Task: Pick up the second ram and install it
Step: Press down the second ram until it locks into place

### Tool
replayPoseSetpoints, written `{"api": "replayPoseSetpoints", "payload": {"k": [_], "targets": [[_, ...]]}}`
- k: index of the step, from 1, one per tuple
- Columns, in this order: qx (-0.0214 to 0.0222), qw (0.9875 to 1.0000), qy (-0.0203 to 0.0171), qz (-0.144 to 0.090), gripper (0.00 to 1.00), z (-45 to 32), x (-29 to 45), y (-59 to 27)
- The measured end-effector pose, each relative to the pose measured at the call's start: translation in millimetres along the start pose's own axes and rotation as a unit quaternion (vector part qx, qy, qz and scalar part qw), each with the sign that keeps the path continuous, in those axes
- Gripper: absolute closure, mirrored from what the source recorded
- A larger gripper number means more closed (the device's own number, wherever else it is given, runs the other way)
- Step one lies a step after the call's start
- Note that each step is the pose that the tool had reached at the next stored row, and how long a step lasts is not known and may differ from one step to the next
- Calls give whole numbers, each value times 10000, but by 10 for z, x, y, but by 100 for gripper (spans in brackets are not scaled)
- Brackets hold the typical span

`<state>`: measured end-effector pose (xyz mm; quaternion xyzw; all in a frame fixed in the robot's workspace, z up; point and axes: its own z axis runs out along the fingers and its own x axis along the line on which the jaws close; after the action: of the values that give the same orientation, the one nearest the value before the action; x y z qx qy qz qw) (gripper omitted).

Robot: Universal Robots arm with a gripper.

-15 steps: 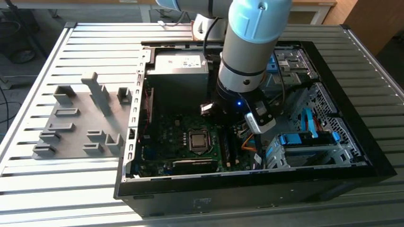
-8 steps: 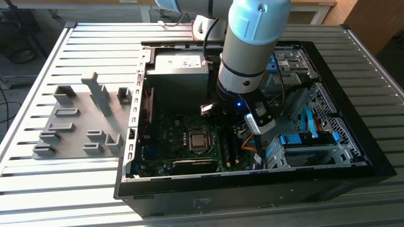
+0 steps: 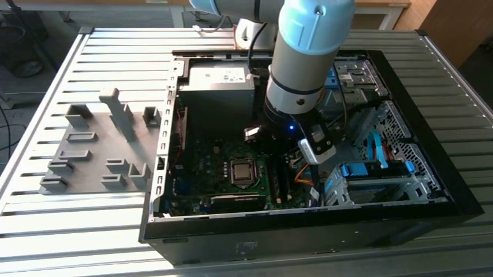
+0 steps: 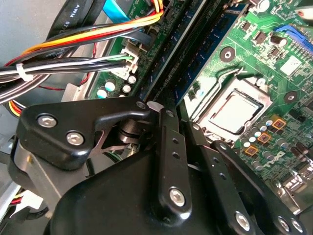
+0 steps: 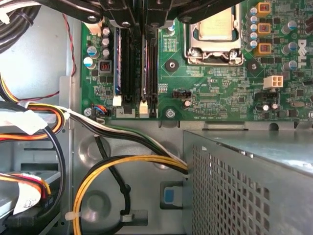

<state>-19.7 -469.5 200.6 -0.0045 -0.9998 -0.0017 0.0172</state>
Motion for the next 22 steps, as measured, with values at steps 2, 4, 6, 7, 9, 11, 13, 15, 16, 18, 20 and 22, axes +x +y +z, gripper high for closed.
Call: {"api": "replayPoseSetpoints", "payload": {"k": [2,4,6,7,9,11,13,15,16,18,20,22], "targets": [[2,10000,-1,0,85,1,0,0],[7,10000,1,1,78,-12,1,-2],[6,10000,3,0,78,-48,2,-2],[6,10000,3,0,78,-70,3,-2],[5,10000,7,0,78,-110,4,-1],[6,10000,10,0,78,-146,5,-1],[6,10000,13,0,78,-185,7,-1],[6,10000,15,0,78,-218,8,-1],[6,10000,16,0,78,-235,8,-1],[6,10000,19,0,78,-267,10,-1],[7,10000,24,0,78,-297,11,-1],[5,10000,28,0,80,-310,11,-1]]}}
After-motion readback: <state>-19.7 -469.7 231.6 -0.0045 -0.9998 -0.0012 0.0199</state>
